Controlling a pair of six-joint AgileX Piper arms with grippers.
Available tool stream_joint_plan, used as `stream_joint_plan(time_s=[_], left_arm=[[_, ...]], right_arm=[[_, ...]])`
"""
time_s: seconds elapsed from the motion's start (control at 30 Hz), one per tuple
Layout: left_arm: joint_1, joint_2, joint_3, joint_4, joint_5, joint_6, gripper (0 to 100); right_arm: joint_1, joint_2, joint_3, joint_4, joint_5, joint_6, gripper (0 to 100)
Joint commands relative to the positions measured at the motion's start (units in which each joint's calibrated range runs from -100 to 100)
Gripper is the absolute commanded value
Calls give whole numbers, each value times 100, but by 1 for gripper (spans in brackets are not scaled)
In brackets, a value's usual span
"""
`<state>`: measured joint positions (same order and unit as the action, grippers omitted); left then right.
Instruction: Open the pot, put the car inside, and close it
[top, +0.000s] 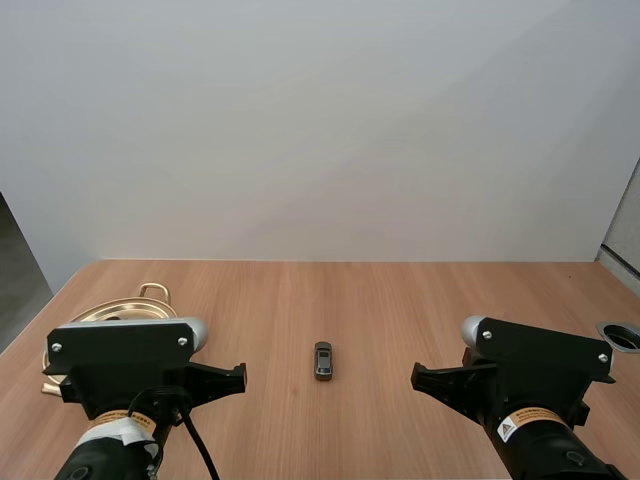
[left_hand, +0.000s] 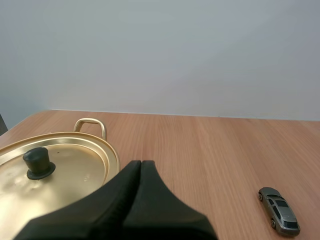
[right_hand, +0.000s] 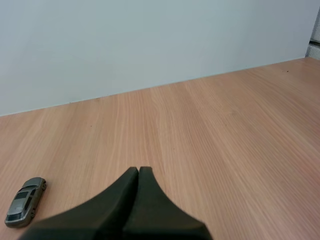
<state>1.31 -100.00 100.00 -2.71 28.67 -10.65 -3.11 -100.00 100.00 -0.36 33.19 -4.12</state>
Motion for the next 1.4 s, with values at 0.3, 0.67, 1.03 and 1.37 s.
stream_joint_plan(time_s=[0.3, 0.67, 1.03, 1.37], left_arm=[[-3, 0, 0, 4, 3, -6, 0], [-3, 0, 0, 4, -283, 60, 0], [0, 0, -96, 137, -4156, 3455, 0], [23, 345, -2862, 1637, 2309, -161, 0]], right_arm=[[-4, 0, 0, 73, -6, 5, 0], [-4, 0, 0, -1382, -1521, -372, 0], [-4, 0, 0, -3172, -4179, -1140, 0], [4, 1142, -2018, -1850, -1240, -842, 0]])
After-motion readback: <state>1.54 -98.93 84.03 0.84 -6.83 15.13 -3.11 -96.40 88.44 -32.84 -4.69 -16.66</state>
